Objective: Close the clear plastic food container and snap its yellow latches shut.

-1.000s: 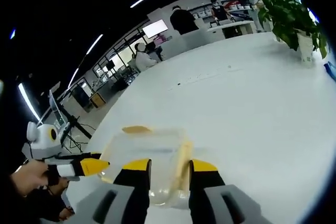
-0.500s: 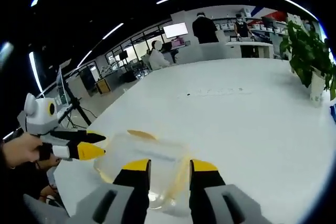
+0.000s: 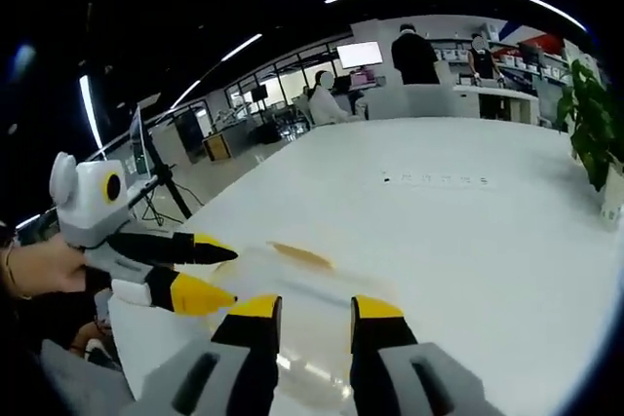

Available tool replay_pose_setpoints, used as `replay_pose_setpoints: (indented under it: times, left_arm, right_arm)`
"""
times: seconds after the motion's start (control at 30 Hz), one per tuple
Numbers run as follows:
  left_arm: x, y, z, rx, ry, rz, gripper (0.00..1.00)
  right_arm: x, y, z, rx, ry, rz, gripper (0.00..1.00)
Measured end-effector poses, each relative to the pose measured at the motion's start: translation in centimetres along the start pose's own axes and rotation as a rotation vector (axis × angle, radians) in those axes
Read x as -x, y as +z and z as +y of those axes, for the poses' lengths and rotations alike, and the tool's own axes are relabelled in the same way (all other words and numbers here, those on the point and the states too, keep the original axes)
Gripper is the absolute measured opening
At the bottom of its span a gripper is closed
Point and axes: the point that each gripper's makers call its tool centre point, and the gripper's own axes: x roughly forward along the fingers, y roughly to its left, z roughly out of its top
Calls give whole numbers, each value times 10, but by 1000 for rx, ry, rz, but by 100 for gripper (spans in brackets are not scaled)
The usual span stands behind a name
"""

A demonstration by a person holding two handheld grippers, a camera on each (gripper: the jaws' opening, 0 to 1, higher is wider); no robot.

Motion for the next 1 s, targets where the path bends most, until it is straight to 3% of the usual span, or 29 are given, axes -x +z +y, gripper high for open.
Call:
replay_pose_setpoints:
  times: [0.1, 0.37, 1.0]
  left_arm:
    - [-1, 0, -9, -23, -43, -6, 38]
    - [-1, 2, -19, -49, -82, -3, 37]
    - [4, 1, -25, -46, -106, 15, 36]
  right_arm:
    - [-5, 3, 6, 2, 13, -7, 25]
    - [-22, 3, 18, 8, 50, -3, 25]
    - [-43, 25, 13, 123, 68, 45, 24]
